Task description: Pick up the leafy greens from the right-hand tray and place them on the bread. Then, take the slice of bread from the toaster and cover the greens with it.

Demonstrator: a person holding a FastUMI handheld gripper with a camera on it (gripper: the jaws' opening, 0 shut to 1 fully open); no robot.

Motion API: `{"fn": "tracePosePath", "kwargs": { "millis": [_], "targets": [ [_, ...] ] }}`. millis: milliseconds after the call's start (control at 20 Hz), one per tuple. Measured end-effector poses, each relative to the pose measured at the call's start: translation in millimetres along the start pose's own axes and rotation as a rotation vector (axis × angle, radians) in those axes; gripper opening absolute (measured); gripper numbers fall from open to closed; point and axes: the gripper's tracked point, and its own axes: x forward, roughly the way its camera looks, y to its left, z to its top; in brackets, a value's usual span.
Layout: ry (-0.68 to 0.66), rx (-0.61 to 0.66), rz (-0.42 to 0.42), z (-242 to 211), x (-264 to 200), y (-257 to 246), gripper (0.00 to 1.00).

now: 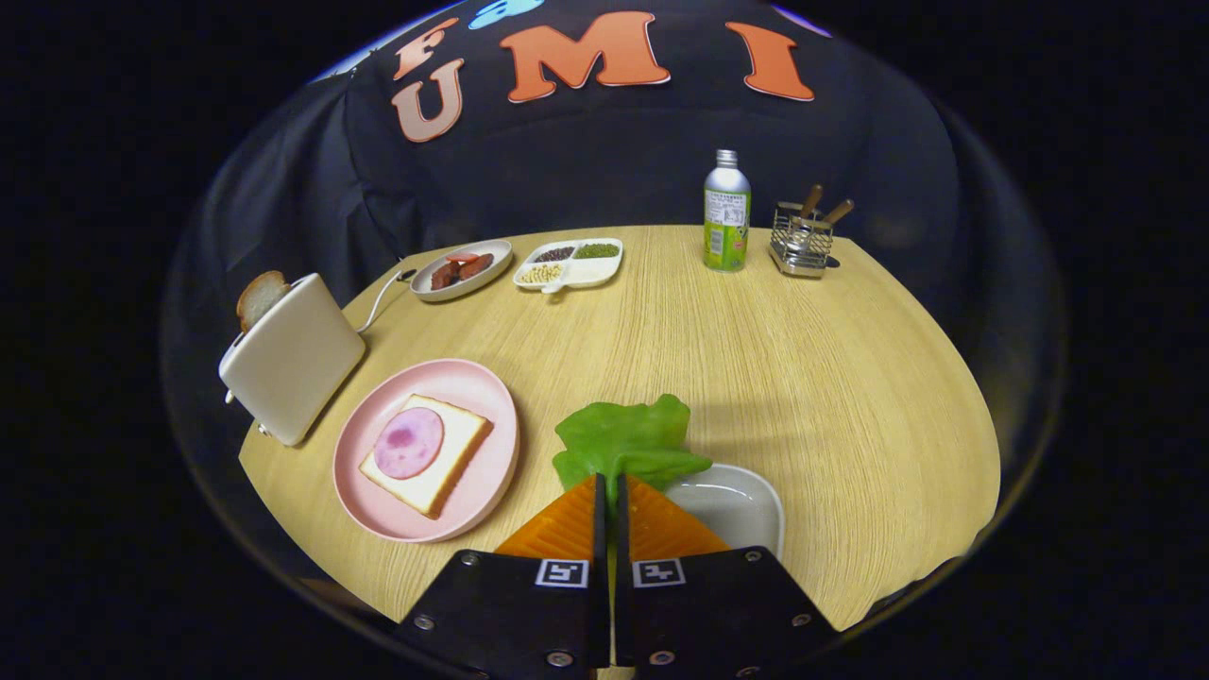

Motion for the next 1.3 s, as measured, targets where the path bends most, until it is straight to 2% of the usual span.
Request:
{"fn": "tracePosePath", "kwargs": {
  "millis": [150, 400, 750, 950, 1100, 1300],
  "targets": [
    [-0.061, -0.008, 0.057, 22.1, -8.7, 27.0, 0.03],
    [-0.089, -0.071, 0.179, 35.8, -12.5, 83.4, 0.03],
    [-0.031, -0.112, 0.319, 24.2, 6.5, 152.5, 0.03],
    [0.012, -0.126, 0.368, 12.9, 22.8, 181.0, 0.03],
    [0.034, -0.119, 0.367, 9.5, 35.8, 185.8, 0.03],
    [0.051, -0.135, 0.302, 4.6, 53.8, 172.8, 0.04]
  ]
}}
